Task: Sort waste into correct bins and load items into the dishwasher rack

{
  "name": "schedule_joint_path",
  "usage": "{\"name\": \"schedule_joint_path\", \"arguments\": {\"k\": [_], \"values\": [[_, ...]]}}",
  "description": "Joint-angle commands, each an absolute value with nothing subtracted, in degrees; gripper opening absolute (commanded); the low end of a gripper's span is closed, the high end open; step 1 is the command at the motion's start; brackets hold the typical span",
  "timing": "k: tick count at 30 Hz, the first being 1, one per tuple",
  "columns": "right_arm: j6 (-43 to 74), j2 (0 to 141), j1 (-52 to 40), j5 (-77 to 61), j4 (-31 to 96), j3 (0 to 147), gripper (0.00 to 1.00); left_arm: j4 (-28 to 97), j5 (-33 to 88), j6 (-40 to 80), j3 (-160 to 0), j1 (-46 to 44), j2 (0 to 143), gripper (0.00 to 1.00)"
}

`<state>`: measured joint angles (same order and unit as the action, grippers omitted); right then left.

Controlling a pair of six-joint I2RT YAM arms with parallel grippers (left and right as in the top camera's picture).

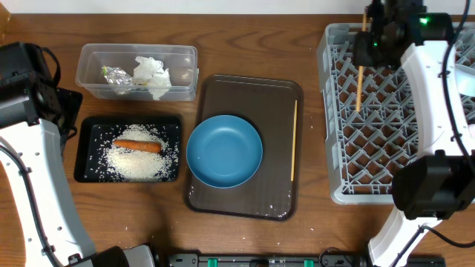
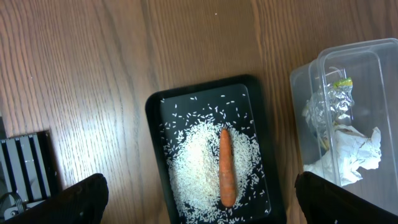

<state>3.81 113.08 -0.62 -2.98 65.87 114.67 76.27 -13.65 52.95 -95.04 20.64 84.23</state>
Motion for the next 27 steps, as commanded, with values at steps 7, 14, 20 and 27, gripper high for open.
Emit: {"name": "schedule_joint_path", "arguments": {"k": [7, 14, 20, 27], "values": [[-1.3, 113.8, 0.1, -9.1, 58.5, 105.3, 0.03, 76.5, -14.0, 53.7, -94.6, 20.9, 84.2, 0.98], [1.9, 113.9, -0.9, -10.5, 55.5, 102.7, 0.38, 76.5, -14.0, 53.7, -94.6, 20.9, 84.2, 0.98], [3.1, 113.9, -1.0, -11.4, 57.4, 102.8, 0.61, 76.5, -14.0, 53.7, -94.6, 20.9, 84.2, 0.98], [3.2, 110.8, -3.9, -22.2, 62.6, 103.5, 0.65, 76.5, -14.0, 53.7, -94.6, 20.9, 84.2, 0.98]]}}
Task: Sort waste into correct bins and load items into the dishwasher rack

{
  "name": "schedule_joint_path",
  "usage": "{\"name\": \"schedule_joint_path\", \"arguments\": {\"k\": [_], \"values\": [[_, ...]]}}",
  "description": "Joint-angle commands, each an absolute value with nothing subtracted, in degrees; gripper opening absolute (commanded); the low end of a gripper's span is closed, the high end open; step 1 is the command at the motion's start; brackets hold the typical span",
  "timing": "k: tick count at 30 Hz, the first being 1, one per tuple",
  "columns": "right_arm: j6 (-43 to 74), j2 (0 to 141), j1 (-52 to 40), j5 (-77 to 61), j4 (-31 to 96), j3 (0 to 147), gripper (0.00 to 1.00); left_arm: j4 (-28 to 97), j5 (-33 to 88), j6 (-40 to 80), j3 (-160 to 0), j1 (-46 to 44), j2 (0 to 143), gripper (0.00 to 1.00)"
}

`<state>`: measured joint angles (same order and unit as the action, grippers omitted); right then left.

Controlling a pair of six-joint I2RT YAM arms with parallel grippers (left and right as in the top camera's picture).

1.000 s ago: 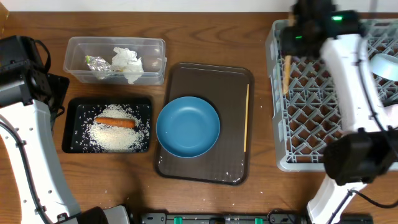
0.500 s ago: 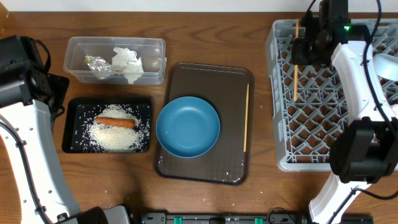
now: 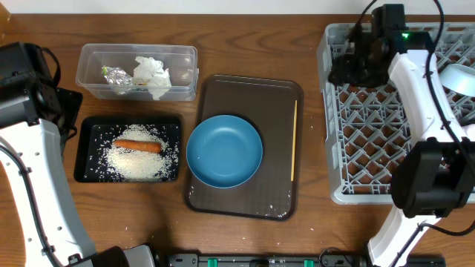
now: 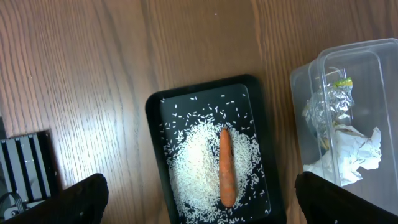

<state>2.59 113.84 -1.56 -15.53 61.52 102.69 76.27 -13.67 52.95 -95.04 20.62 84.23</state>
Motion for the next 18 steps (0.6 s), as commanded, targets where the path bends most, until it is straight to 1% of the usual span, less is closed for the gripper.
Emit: {"name": "schedule_joint_path", "arguments": {"k": [1, 4, 6, 9, 11, 14, 18], "values": [[3.8, 110.2, -4.8, -22.5, 63.1, 103.5, 0.66, 76.5, -14.0, 53.7, -94.6, 20.9, 84.2, 0.98], [6.8, 108.3, -8.3, -22.0, 64.4, 103.5, 0.69, 76.5, -14.0, 53.7, -94.6, 20.9, 84.2, 0.98], [10.7, 107.8, -10.9, -18.5, 65.1, 103.5, 0.72, 76.5, -14.0, 53.7, -94.6, 20.9, 84.2, 0.98], [17.0, 108.1, -14.9, -9.0, 66.3, 103.1, 0.82, 76.5, -14.0, 53.7, -94.6, 20.9, 84.2, 0.98], [19.7, 108.6, -17.2, -3.9, 66.2, 102.0, 0.95, 76.5, -14.0, 53.7, -94.6, 20.9, 84.2, 0.98], [23.1, 109.6, -19.6, -2.3, 65.8, 99.7, 0.95, 76.5, -14.0, 53.7, -94.6, 20.9, 84.2, 0.98], [27.2, 109.8, -21.6, -2.4, 62.4, 93.8, 0.89, 76.5, -14.0, 53.7, -94.6, 20.9, 84.2, 0.98]]}}
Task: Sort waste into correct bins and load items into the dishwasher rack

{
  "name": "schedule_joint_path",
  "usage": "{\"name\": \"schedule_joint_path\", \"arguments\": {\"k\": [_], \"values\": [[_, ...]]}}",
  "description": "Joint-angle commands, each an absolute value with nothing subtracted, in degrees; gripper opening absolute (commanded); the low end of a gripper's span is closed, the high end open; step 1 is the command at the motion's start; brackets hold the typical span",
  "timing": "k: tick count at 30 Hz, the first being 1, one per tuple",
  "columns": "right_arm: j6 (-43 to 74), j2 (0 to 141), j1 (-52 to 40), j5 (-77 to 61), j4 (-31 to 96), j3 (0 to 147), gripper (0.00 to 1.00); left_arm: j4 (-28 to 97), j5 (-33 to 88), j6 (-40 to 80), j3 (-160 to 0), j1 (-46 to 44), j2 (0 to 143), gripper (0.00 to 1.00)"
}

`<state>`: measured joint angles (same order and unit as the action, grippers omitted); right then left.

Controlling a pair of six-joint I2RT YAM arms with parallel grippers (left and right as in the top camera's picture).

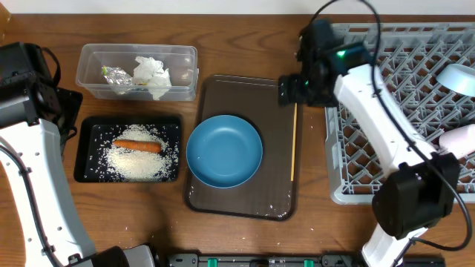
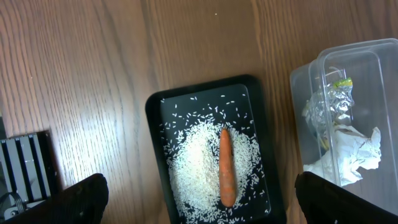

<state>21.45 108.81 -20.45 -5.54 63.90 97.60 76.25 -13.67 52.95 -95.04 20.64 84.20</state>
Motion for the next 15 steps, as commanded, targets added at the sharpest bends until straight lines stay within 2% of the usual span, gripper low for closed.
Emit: {"name": "schedule_joint_path", "arguments": {"k": [1, 7, 15], "values": [[27.2, 109.8, -22.1, -2.6, 60.8, 92.1, 0.86, 76.5, -14.0, 53.7, -94.6, 20.9, 84.2, 0.98], [25.4, 109.8, -24.1, -6.5, 50.8, 83.6, 0.73, 76.5, -14.0, 53.7, -94.6, 20.9, 84.2, 0.98], [28.3, 109.8, -24.7, -5.8, 45.7, 77.7, 0.72, 76.5, -14.0, 53.7, -94.6, 20.9, 84.2, 0.98]]}}
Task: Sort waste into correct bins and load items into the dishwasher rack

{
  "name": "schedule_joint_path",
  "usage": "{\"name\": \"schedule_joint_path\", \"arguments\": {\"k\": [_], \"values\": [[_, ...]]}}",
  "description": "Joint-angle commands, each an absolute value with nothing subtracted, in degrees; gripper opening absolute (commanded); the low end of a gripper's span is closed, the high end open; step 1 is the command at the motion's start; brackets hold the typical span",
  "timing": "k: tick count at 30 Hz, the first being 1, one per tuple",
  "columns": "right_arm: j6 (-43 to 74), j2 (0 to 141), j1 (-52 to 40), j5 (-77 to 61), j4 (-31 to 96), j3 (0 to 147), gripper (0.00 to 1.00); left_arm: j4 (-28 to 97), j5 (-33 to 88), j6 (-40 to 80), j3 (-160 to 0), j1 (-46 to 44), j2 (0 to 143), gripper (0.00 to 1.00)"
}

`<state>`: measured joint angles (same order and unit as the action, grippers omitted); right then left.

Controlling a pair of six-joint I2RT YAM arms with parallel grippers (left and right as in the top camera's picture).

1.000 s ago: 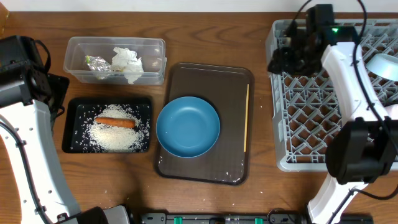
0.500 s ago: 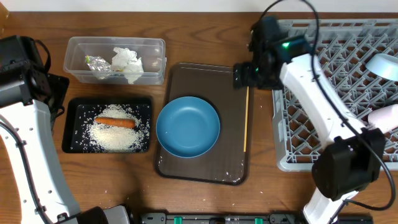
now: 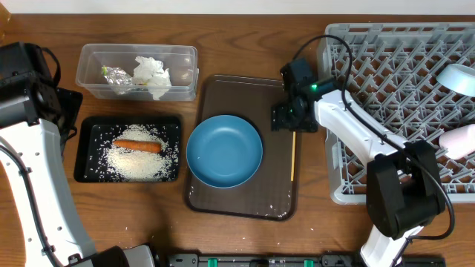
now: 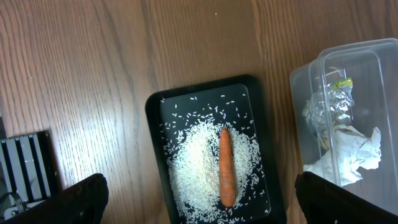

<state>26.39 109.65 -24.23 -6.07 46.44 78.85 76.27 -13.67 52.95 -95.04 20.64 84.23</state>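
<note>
A wooden chopstick (image 3: 292,159) lies along the right side of the brown tray (image 3: 245,93), beside a blue bowl (image 3: 224,150). My right gripper (image 3: 289,119) is low over the chopstick's far end and covers it; how its jaws stand is hidden. The grey dishwasher rack (image 3: 338,159) stands to the right. My left gripper (image 4: 199,208) hangs open high above the black tray (image 4: 155,130) of rice with the carrot (image 4: 227,168) on it. A clear bin (image 4: 373,93) holds foil and crumpled paper.
A pale cup (image 3: 456,74) and a pinkish item (image 3: 460,139) sit at the rack's right side. The clear bin (image 3: 93,74) and the black tray (image 3: 85,152) stand left of the brown tray. A few rice grains lie on the brown tray's near edge.
My right gripper has moved from the brown tray's far right corner toward me and now sits on the chopstick's far end. The left arm and everything else are unchanged.
My right gripper first held a chopstick upright over the rack's far left part. Then it was at the rack's left edge with no chopstick showing in it. Then it was over the tray's far right corner, and now at the second chopstick.
</note>
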Motion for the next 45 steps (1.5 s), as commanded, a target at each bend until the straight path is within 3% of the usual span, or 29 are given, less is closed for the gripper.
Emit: {"name": "schedule_joint_path", "arguments": {"k": [1, 38, 41, 45], "values": [[28.3, 109.8, -24.7, -5.8, 45.4, 77.5, 0.72, 76.5, -14.0, 53.7, -94.6, 20.9, 84.2, 0.98], [33.0, 117.3, -25.0, -3.0, 40.9, 77.8, 0.67, 76.5, -14.0, 53.7, -94.6, 20.9, 84.2, 0.98], [33.3, 117.3, -25.4, -3.0, 40.9, 77.8, 0.54, 76.5, -14.0, 53.7, -94.6, 20.9, 84.2, 0.98], [34.7, 117.3, -26.3, -2.8, 40.4, 77.8, 0.21, 76.5, -14.0, 53.7, -94.6, 20.9, 84.2, 0.98]]}}
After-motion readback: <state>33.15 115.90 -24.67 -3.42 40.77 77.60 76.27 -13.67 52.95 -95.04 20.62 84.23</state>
